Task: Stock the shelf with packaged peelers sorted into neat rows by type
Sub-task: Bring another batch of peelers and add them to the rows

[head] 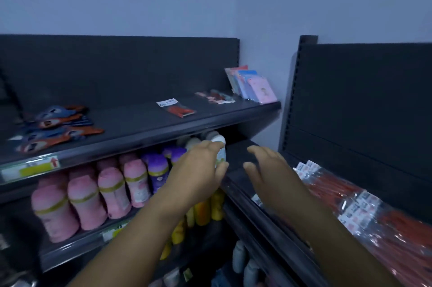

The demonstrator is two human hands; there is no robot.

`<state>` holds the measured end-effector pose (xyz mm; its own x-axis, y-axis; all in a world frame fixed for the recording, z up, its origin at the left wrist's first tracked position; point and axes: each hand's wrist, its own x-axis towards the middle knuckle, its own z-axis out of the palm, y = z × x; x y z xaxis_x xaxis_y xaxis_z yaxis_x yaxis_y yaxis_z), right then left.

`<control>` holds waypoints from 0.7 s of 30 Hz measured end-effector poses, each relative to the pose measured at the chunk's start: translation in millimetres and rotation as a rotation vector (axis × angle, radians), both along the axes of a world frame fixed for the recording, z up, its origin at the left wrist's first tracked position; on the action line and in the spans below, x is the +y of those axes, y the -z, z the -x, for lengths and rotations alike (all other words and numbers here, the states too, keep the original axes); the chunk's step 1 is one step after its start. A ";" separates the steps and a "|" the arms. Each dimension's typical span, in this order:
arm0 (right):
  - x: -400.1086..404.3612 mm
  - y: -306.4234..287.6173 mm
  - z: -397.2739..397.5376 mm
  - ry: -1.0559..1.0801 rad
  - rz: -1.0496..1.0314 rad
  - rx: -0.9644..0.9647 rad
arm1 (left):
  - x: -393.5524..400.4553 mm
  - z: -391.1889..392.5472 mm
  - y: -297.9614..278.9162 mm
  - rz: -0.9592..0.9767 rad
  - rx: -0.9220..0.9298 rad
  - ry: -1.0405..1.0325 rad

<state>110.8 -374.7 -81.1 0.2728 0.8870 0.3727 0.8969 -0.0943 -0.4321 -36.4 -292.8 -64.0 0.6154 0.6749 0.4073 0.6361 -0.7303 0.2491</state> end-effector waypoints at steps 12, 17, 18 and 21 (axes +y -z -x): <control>186.3 -25.9 -74.7 -0.132 -0.025 0.063 | 182.0 -46.4 -17.6 0.049 -0.004 -0.333; 253.8 -30.0 -98.6 -0.185 -0.005 0.030 | 244.2 -66.2 -16.3 0.279 0.048 -0.508; 264.8 -29.8 -101.8 -0.194 0.001 0.028 | 254.0 -69.1 -15.1 0.326 0.058 -0.511; 293.0 -29.2 -112.0 -0.199 0.021 0.017 | 274.6 -84.0 -12.3 0.370 0.116 -0.479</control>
<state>222.8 -81.8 -51.9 0.0977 0.9316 0.3501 0.8915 0.0744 -0.4468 47.6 -18.3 -51.7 0.2354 0.9710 0.0416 0.9102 -0.2353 0.3408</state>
